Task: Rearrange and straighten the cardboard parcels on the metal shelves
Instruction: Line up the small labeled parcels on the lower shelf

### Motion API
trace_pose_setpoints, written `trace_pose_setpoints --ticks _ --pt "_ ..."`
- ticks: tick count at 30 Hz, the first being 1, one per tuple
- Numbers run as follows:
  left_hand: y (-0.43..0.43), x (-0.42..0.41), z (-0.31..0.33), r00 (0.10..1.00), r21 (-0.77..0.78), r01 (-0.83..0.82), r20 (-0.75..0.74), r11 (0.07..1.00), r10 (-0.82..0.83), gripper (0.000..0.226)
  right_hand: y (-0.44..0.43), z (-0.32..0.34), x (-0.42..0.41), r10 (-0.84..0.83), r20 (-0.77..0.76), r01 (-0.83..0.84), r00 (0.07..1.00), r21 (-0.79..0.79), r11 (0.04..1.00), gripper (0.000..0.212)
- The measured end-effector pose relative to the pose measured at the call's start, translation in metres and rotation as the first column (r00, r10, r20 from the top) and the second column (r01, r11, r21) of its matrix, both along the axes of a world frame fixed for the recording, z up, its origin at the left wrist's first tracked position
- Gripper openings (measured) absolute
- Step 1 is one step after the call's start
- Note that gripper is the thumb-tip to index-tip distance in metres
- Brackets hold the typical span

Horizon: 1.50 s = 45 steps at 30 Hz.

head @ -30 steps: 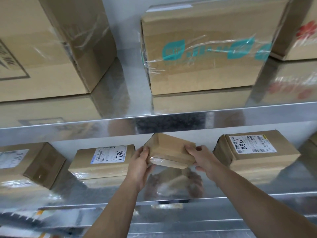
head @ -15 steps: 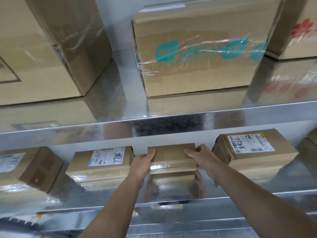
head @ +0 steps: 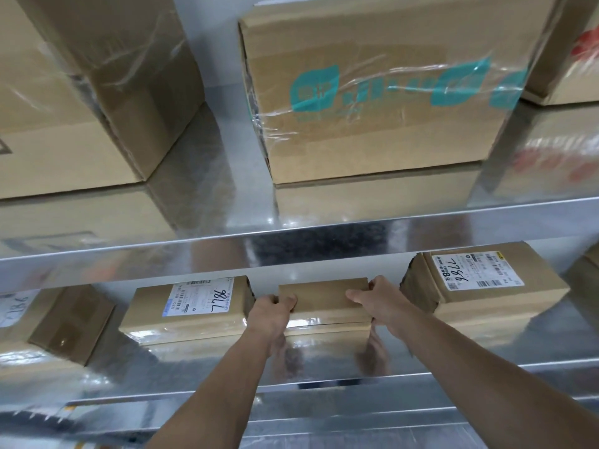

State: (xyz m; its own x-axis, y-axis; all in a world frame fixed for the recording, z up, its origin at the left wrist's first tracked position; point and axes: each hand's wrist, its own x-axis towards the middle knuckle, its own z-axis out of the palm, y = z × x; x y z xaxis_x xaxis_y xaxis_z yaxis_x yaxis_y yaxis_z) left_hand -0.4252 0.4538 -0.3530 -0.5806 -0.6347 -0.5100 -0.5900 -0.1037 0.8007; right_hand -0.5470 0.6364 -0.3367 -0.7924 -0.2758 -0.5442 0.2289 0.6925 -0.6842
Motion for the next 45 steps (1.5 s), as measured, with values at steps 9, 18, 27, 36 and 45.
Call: trace_pose_setpoints --ticks 9,18,27,36,45 --pt "-0.001 0.01 0.003 0.999 0.021 0.02 -0.039 1.0 -0.019 0.027 0.012 -0.011 0.0 -0.164 0.379 0.287 0.91 -0.293 0.912 0.046" --pt "0.015 0.028 0.013 0.963 0.396 -0.1 -0.193 0.913 0.189 0.028 0.016 -0.005 0.009 -0.251 0.517 0.515 0.819 -0.468 0.718 0.028" --pt "0.034 0.021 0.023 0.97 0.222 -0.066 -0.215 0.973 0.115 0.047 0.017 0.028 0.011 -0.041 0.34 0.264 0.94 -0.644 0.718 0.021" --pt "0.036 0.007 0.056 0.979 0.071 -0.046 -0.197 0.996 0.059 0.035 0.008 0.045 0.019 0.03 0.161 0.078 0.986 -0.619 0.782 0.028" --pt "0.044 0.009 0.067 0.981 0.177 0.119 -0.17 0.977 -0.089 0.036 -0.001 0.042 0.028 0.068 0.047 -0.04 0.997 -0.443 0.896 0.019"
